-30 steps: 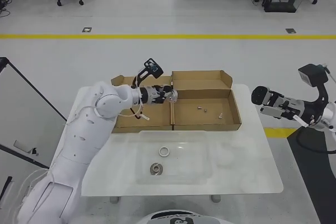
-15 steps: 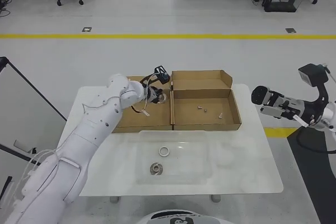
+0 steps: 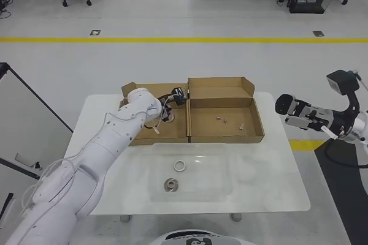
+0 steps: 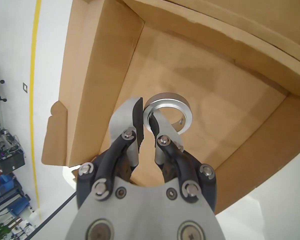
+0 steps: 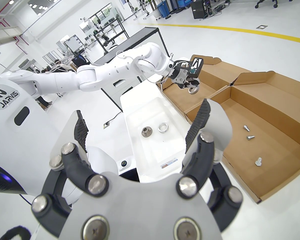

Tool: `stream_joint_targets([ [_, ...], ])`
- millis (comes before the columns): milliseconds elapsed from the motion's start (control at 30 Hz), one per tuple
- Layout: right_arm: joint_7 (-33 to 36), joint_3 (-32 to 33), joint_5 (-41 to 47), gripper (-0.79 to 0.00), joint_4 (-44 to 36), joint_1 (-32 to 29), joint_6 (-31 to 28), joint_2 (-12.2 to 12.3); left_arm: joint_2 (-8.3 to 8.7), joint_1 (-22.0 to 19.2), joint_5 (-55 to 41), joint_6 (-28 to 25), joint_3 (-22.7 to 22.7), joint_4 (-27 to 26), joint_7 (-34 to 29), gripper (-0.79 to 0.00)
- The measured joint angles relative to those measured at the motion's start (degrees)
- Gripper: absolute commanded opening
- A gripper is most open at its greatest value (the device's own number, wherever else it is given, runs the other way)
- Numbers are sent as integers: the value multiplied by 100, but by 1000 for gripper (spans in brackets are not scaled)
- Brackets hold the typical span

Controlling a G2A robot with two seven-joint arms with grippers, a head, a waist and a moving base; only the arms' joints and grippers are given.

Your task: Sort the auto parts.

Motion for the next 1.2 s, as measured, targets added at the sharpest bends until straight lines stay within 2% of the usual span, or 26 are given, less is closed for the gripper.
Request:
stream_joint_targets([
  [567,0,0,0,0,0,0,0,0,-584,-394,142,-96,585,1349,475,-770],
  [600,0,0,0,0,0,0,0,0,-611,-410,155,-93,604,1409,499,-708],
  [633,0,0,0,0,0,0,0,0,-645,-431,167,-87,627,1488,533,-597],
  [667,0,0,0,0,0,0,0,0,-670,-446,169,-85,639,1544,559,-566],
  [767,0,0,0,0,0,0,0,0,-746,-486,165,-99,671,1716,648,-388],
  [800,0,0,0,0,0,0,0,0,-766,-495,164,-108,680,1767,673,-256],
  [933,0,0,0,0,0,0,0,0,-852,-524,158,-138,709,1978,792,-105],
  [967,0,0,0,0,0,0,0,0,-868,-532,163,-145,715,2014,815,-9],
  [1200,0,0,0,0,0,0,0,0,-939,-696,179,-154,679,2204,1044,0],
])
